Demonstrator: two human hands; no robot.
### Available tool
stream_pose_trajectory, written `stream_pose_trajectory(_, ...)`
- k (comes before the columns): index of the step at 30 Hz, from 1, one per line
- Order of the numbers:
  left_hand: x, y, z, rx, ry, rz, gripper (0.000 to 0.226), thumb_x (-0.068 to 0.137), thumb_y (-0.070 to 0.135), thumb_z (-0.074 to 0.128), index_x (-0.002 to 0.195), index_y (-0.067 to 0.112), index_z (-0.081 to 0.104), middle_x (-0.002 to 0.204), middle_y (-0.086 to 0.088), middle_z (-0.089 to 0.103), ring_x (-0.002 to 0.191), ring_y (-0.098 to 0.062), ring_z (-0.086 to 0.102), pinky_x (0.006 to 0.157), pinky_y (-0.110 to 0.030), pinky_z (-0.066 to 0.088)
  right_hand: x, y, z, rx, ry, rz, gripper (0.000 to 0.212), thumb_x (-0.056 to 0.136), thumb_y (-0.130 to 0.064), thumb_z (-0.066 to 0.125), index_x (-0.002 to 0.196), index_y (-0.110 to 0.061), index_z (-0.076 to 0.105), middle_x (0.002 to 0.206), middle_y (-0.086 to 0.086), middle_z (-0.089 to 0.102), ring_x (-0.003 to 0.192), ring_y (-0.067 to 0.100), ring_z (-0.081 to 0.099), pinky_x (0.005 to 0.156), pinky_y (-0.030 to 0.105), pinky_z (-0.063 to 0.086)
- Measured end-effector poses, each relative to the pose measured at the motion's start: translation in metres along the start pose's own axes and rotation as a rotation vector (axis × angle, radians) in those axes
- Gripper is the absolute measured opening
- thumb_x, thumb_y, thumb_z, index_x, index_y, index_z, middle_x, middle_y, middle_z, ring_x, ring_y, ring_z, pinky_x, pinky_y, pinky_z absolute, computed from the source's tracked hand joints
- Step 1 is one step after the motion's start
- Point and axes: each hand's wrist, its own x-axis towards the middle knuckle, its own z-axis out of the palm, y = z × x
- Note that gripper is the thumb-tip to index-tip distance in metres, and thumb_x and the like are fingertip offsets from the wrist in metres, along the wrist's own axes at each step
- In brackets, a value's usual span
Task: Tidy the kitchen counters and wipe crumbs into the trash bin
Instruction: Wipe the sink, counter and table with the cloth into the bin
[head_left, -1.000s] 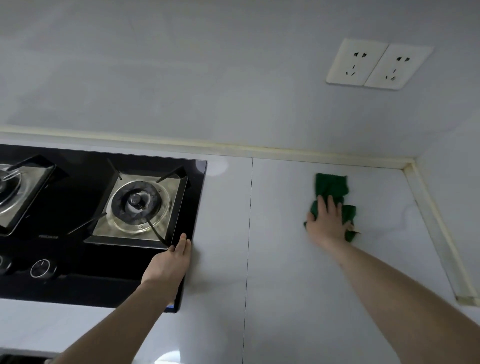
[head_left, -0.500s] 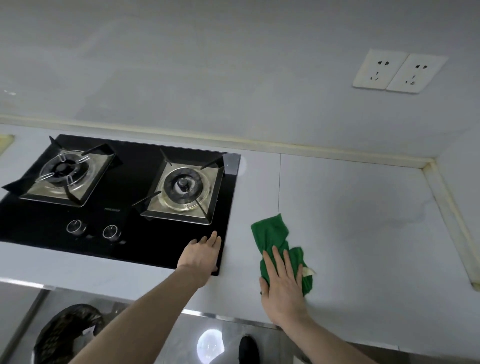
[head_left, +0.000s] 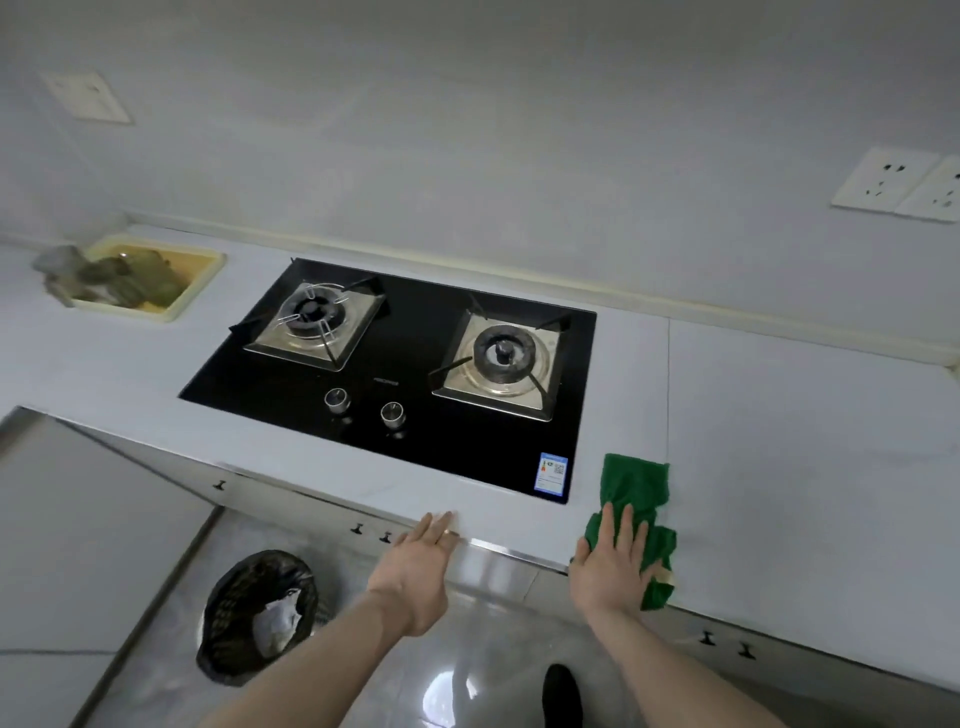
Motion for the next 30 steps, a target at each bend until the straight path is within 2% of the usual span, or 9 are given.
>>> stream_pose_trajectory(4, -0.049, -0.068, -0.002, -0.039, 0.044, -0.118, 0.074, 0.086, 0.009, 0.041, 0.157, 0.021, 0.025, 0.169, 0.005, -0.003, 0.156, -0.015, 0.0, 0.125, -0.035, 0.018, -0.018, -0.042, 0.012, 0.023, -0.034, 0.036, 0.067, 0.106, -0.038, 0.026, 0.163, -0.023, -0.007, 0.17, 0.003, -0.014, 0.156, 0.028, -0.011, 0.124, 0.06, -0.001)
stream_pose_trajectory(8, -0.082, -0.121, -0.004, -0.081, 0.063, -0.212, 0.075, 0.084, 0.009, 0.042, 0.157, 0.021, 0.028, 0.169, 0.006, -0.003, 0.156, -0.013, 0.0, 0.125, -0.034, 0.018, -0.035, -0.086, 0.023, 0.076, -0.073, 0.066, 0.072, 0.106, -0.037, 0.03, 0.162, -0.018, -0.011, 0.17, 0.007, -0.015, 0.156, 0.028, -0.011, 0.123, 0.058, 0.0)
stream_pose_trajectory(13, -0.096, -0.164, -0.011, -0.149, 0.104, -0.269, 0.075, 0.083, 0.009, 0.041, 0.156, 0.022, 0.031, 0.169, 0.005, 0.001, 0.156, -0.014, 0.001, 0.126, -0.033, 0.016, -0.053, -0.147, 0.033, 0.204, -0.083, 0.117, 0.095, 0.095, -0.037, 0.05, 0.16, -0.009, -0.014, 0.169, 0.015, -0.014, 0.156, 0.031, -0.009, 0.124, 0.056, 0.003)
stream_pose_trajectory(19, -0.082, -0.204, -0.034, -0.196, 0.14, -0.263, 0.078, 0.079, 0.006, 0.042, 0.154, 0.025, 0.034, 0.169, 0.007, 0.0, 0.156, -0.013, 0.002, 0.125, -0.034, 0.019, -0.067, -0.254, 0.06, 0.231, -0.18, 0.043, 0.101, 0.095, -0.031, 0.057, 0.158, -0.005, -0.018, 0.166, 0.02, -0.022, 0.155, 0.035, -0.013, 0.124, 0.058, 0.005)
stream_pose_trajectory(23, -0.069, -0.244, -0.057, -0.22, 0.153, -0.285, 0.078, 0.079, 0.005, 0.045, 0.154, 0.024, 0.036, 0.169, 0.008, 0.001, 0.156, -0.012, 0.001, 0.124, -0.033, 0.022, -0.072, -0.314, 0.087, 0.153, -0.197, -0.071, 0.101, 0.094, -0.024, 0.058, 0.157, -0.004, -0.018, 0.163, 0.022, -0.027, 0.154, 0.038, -0.018, 0.123, 0.059, 0.002)
stream_pose_trajectory(27, -0.065, -0.295, -0.081, -0.22, 0.157, -0.339, 0.076, 0.081, 0.006, 0.045, 0.154, 0.025, 0.036, 0.169, 0.009, 0.002, 0.156, -0.012, 0.002, 0.124, -0.031, 0.02, -0.067, -0.37, 0.104, 0.034, -0.235, -0.273, 0.096, 0.096, -0.02, 0.058, 0.159, -0.003, -0.013, 0.166, 0.019, -0.021, 0.153, 0.038, -0.022, 0.125, 0.057, 0.001)
stream_pose_trajectory(30, -0.071, -0.329, -0.09, -0.223, 0.159, -0.404, 0.076, 0.08, 0.007, 0.044, 0.154, 0.024, 0.036, 0.169, 0.009, 0.004, 0.155, -0.011, 0.004, 0.124, -0.03, 0.021, -0.058, -0.409, 0.102, -0.008, -0.289, -0.285, 0.099, 0.093, -0.02, 0.061, 0.159, -0.002, -0.011, 0.167, 0.02, -0.017, 0.153, 0.038, -0.021, 0.125, 0.057, 0.005)
